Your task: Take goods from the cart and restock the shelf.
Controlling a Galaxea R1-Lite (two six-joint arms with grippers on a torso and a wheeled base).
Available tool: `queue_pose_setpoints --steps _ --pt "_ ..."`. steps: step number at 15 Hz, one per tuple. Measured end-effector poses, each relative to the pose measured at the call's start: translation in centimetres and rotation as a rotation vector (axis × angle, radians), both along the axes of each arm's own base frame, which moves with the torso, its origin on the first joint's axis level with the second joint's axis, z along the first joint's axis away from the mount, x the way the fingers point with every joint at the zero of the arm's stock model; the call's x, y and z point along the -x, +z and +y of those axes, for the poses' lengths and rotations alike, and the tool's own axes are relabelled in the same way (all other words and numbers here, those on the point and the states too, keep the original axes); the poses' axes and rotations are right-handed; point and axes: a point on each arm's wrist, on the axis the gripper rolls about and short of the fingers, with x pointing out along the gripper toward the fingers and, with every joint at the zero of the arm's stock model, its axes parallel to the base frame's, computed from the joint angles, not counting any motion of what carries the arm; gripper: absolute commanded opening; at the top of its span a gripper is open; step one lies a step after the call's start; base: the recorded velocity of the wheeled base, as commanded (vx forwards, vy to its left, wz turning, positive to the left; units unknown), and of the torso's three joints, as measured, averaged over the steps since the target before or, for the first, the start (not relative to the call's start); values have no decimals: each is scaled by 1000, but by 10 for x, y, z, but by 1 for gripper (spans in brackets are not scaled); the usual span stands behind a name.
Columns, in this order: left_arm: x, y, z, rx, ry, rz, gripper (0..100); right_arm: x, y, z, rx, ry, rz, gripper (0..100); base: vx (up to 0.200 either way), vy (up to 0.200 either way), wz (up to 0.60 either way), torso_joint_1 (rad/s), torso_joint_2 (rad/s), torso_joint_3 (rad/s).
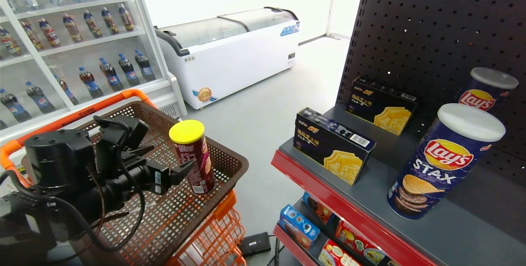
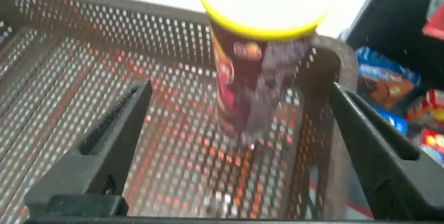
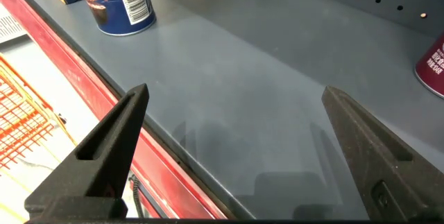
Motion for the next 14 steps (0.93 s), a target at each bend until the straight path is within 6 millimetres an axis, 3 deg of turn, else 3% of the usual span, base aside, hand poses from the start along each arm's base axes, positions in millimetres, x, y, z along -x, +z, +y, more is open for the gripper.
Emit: queue_pose_setpoints --steps 6,10,11,14 --pt "-37 -35 -8 8 0 -38 100 0 0 0 0 0 0 100 0 0 0 0 0 0" --pt "-59 -47 -11 6 5 -28 100 0 0 0 0 -1 0 100 0 0 0 0 0 0" --pt "-64 -49 -12 7 5 -33 0 0 0 0 0 0 0 100 0 0 0 0 0 0" --pt "-69 -54 -14 5 2 -23 0 0 0 0 0 0 0 100 0 0 0 0 0 0"
